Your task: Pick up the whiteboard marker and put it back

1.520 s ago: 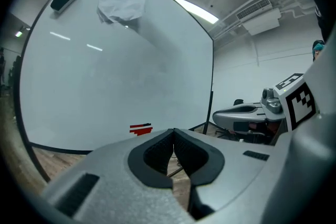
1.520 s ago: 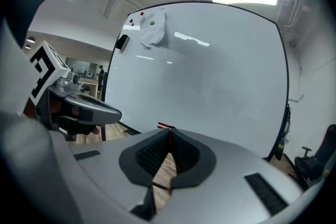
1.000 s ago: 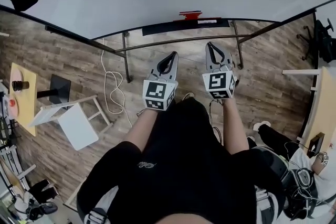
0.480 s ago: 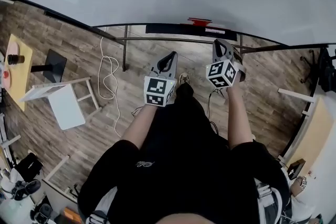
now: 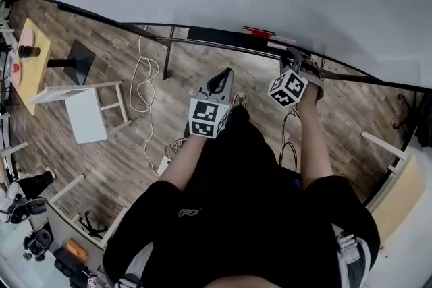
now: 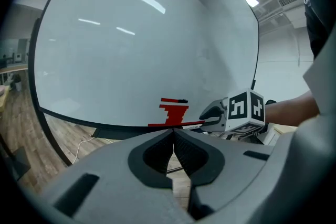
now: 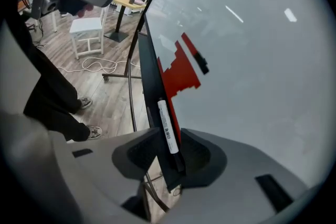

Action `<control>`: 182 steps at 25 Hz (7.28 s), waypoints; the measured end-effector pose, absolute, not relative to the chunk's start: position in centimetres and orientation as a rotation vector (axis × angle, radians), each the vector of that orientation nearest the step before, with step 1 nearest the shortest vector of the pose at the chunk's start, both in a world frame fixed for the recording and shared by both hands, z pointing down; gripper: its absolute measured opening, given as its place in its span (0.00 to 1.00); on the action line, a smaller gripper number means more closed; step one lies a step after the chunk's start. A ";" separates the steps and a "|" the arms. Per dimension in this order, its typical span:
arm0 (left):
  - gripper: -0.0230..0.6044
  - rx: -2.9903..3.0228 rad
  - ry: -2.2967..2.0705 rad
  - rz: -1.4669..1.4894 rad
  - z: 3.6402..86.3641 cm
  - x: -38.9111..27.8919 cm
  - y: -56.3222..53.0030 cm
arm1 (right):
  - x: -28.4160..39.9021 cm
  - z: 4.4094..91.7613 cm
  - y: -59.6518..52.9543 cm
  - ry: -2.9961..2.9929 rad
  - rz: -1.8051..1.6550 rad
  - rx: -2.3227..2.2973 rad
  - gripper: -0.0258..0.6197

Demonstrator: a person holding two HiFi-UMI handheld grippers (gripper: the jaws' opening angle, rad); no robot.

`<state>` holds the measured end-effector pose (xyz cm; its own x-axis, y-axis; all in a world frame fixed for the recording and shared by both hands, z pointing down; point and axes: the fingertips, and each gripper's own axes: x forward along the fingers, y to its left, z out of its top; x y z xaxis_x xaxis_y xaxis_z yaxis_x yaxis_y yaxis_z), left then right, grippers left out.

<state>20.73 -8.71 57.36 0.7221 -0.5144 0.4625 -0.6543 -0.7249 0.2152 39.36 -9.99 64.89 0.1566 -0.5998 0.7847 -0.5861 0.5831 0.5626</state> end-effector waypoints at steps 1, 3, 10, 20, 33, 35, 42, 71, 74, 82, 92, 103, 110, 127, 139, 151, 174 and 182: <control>0.05 2.555 -0.910 0.534 57.5 20.8 -8.8 | 39.5 65.3 -10.1 -1.499 -0.009 1.036 0.20; 0.05 2.543 -0.922 0.537 57.7 20.9 -8.9 | 39.6 66.1 -10.2 -1.493 0.004 1.006 0.20; 0.05 2.519 -0.983 0.548 58.0 20.6 -9.6 | 39.8 67.6 -11.3 -1.479 0.008 0.972 0.17; 0.05 2.479 -1.038 0.564 58.5 19.6 -10.3 | 39.5 68.5 -12.1 -1.484 0.027 0.889 0.14; 0.05 2.462 -1.039 0.587 59.1 20.2 -10.5 | 39.0 68.6 -12.1 -1.483 0.001 0.803 0.12; 0.05 2.459 -1.042 0.594 59.2 20.2 -10.3 | 39.2 68.7 -12.1 -1.483 -0.004 0.813 0.12; 0.05 2.424 -1.071 0.620 59.8 19.3 -9.2 | 38.7 68.2 -12.1 -1.510 -0.059 0.868 0.13; 0.05 2.654 -1.033 0.337 51.2 6.5 -7.4 | 19.4 52.0 -4.4 -1.805 0.040 1.627 0.12; 0.05 2.687 -1.023 0.305 50.3 3.7 -5.4 | 16.0 51.1 -2.7 -1.861 0.066 1.724 0.12; 0.05 2.734 -0.996 0.253 47.9 -2.9 -1.5 | 8.3 48.3 1.7 -2.000 0.113 1.959 0.12; 0.05 2.754 -1.091 0.150 43.2 -2.9 -0.6 | 6.0 42.5 4.5 -2.211 0.050 1.977 0.12; 0.05 2.696 -1.240 0.100 42.2 -5.7 1.0 | 4.1 41.8 5.1 -2.307 -0.027 1.839 0.12; 0.05 2.646 -1.389 0.085 41.9 -12.1 -0.2 | -3.1 41.9 2.5 -2.430 -0.058 1.685 0.13; 0.05 2.594 -1.376 0.092 43.9 -18.3 -3.3 | -7.8 43.0 -0.7 -2.377 -0.028 1.684 0.13; 0.05 2.663 -1.186 0.208 47.0 -3.6 -11.4 | 5.8 46.4 -7.8 -2.271 0.061 1.712 0.12; 0.05 2.607 -1.200 0.347 50.6 6.5 -18.1 | 15.0 50.0 -13.8 -2.233 0.064 1.476 0.13; 0.05 2.378 -1.313 0.442 57.9 -1.2 -22.7 | 12.4 64.9 -21.5 -1.700 -0.094 0.772 0.13; 0.05 2.371 -1.302 0.451 58.1 -2.4 -22.8 | 12.7 67.4 -22.3 -1.629 -0.051 0.742 0.13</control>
<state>-2.36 -22.77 58.12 0.5148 -0.7248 0.4580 -0.8527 -0.4881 0.1860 12.75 -22.33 67.40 -0.0086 -0.4867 0.8735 -0.4313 0.7899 0.4359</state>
